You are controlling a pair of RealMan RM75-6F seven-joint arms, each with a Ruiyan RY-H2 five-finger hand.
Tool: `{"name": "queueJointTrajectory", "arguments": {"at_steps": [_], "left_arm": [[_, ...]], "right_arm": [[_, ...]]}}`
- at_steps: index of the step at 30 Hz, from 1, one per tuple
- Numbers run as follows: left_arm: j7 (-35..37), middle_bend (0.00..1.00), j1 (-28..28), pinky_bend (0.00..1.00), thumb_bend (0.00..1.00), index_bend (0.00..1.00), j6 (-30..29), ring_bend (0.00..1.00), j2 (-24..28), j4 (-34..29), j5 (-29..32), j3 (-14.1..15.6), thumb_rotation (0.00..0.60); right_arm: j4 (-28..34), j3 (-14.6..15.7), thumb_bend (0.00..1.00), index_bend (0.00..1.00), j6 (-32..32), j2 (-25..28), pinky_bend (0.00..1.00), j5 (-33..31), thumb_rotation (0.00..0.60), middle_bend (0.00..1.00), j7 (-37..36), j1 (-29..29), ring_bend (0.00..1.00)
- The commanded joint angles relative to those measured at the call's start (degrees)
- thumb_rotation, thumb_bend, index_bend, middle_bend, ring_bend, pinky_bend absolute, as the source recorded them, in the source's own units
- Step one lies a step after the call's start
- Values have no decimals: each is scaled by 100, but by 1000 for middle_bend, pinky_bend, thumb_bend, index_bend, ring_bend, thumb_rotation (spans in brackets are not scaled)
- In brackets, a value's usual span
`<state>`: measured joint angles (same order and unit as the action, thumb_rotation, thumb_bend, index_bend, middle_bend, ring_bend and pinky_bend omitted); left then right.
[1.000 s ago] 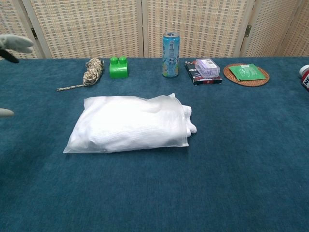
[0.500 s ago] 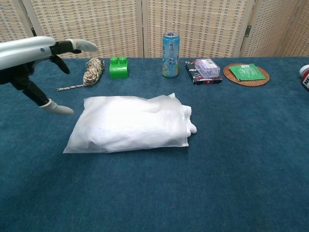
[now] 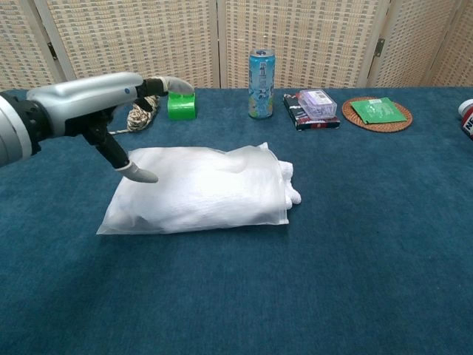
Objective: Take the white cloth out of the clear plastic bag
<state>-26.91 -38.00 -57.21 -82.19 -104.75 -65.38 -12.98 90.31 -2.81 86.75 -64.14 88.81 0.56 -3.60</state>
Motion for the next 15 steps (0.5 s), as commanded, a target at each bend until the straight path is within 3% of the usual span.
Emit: {"name": "queueJointTrajectory", "arguments": {"at_steps": [1,15], "left_arm": [[-116,0,-161,98,0,0,163,0,-89,161,224,48,600],[-398,0,-711,21,0,0,403,0,-425,595,1218,22,600]], "right_arm": [[13,-3,131,471,-29,-16,525,11,600,410,23,-25,396],[13,23,131,470,-121,-79,525,15,600,410,53,-70,396]]}}
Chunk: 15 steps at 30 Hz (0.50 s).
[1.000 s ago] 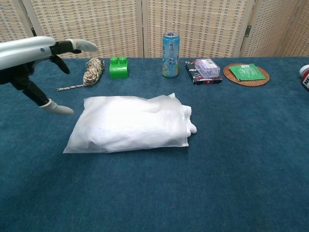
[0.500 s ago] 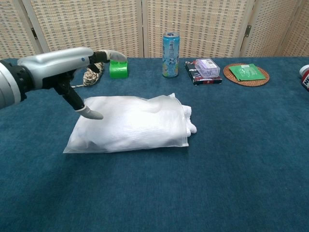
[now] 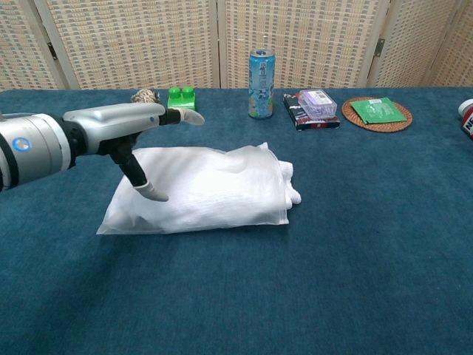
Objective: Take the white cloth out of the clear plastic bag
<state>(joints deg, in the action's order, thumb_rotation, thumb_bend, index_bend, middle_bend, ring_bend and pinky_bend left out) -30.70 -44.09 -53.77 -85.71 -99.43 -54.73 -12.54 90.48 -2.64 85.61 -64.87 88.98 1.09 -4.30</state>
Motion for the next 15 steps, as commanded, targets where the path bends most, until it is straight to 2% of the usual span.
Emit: {"name": "queueJointTrajectory", "arguments": {"at_steps": [1,15], "left_arm": [[-61,0,-167,21,0,0,85,0,-108,101,255,-26,600],[-536,0,-887,19,0,0,281,0,-275,372,1383,38,600]], "right_arm": [[-15,8,132,470,-13,-13,525,-7,600,410,-1,0,396],[-117,27,131,470,-112,-62,525,-48,600,410,-76,-34,396]]}}
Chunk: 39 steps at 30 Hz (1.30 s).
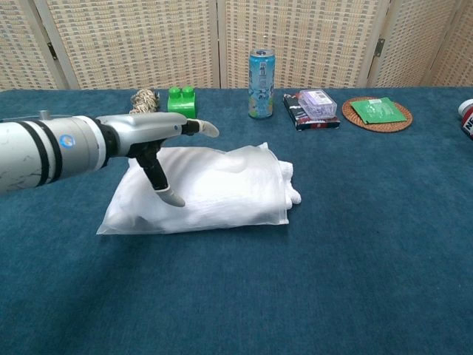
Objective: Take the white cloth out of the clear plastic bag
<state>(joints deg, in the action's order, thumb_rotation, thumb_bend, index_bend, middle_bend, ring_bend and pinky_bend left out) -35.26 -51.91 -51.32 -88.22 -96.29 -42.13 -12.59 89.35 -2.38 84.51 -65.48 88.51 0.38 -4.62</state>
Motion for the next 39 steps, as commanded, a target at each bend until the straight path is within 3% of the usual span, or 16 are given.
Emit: {"name": "queueJointTrajectory", "arguments": {"at_steps": [1,14,22,27,34,39], "left_arm": [[-106,0,-141,19,0,0,38,0,-29,75,175,62,600],[-412,0,-635,19,0,0,94,0,-97,296,868,263,600],[-535,0,-877,79,0,0,72,0,-165,332,1160,400,600],[-632,0,-990,166,0,0,-33,2,-229,367,1253,476,600],[-680,4,-1050,242,0,0,-230,99,-351,424,1204,559,600],[-616,125,-1031,291,0,16,-341,188,-399,449,1077,564,600]], "right_arm": [[-7,2,131,471,-4,0,525,-1,600,410,-8,-2,396],[47,-2,132,470,-100,11,525,-5,600,410,57,-71,396],[34,3,132,470,-119,3,525,-18,600,410,45,-83,396],[18,7,132,470,-131,-12,525,-21,600,410,29,-91,396],[27,9,132,470,-139,-24,525,3,600,410,35,-114,396],[36,12,132,470,-167,-31,525,1,600,410,53,-133,396]]}}
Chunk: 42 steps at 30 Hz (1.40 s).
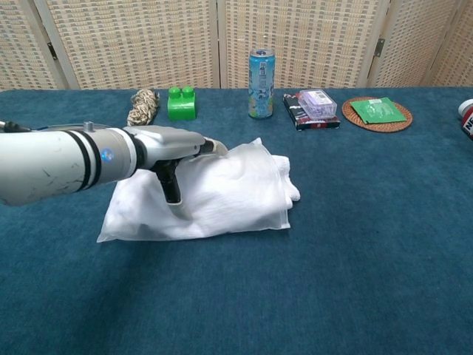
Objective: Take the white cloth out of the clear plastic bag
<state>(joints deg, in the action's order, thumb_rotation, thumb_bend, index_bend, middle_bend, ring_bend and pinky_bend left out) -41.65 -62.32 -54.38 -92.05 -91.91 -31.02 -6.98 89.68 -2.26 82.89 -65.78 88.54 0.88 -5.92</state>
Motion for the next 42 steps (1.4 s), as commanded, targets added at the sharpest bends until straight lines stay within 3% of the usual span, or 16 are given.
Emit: {"name": "queueJointTrajectory", "arguments": {"at_steps": [1,8,15,24,30,35,42], "left_arm": [[27,148,16,299,0,25,-73,201,-34,22,-58,8,600],[33,360,73,360,0,259,-286,323,-130,72,-289,38,600],[166,505,211,439,0,399,-545,430,-187,46,-763,46,600],[350,532,475,468,20,419,-943,447,47,-376,-1561,56,600],[233,532,592,468,20,418,-1197,447,316,-818,-1880,16,600],[24,532,640,468,20,417,-1315,447,541,-1200,-2110,28,600],[-489,532,620,468,20,410,-1395,447,850,-1826,-2120,47,600]], "right_arm": [[8,0,131,470,-9,-1,525,-2,600,410,4,-7,396],[31,-8,131,470,-19,-9,525,14,600,410,18,-37,396],[59,-34,132,470,-31,-27,525,27,600,410,21,-83,396],[144,-135,131,470,109,-54,525,133,600,401,-8,-151,380],[336,-231,132,470,112,-80,515,278,600,340,37,-308,323],[547,-380,131,470,66,-140,422,392,600,261,141,-525,224],[866,-586,123,470,-209,-299,327,459,600,214,336,-931,160]]}}
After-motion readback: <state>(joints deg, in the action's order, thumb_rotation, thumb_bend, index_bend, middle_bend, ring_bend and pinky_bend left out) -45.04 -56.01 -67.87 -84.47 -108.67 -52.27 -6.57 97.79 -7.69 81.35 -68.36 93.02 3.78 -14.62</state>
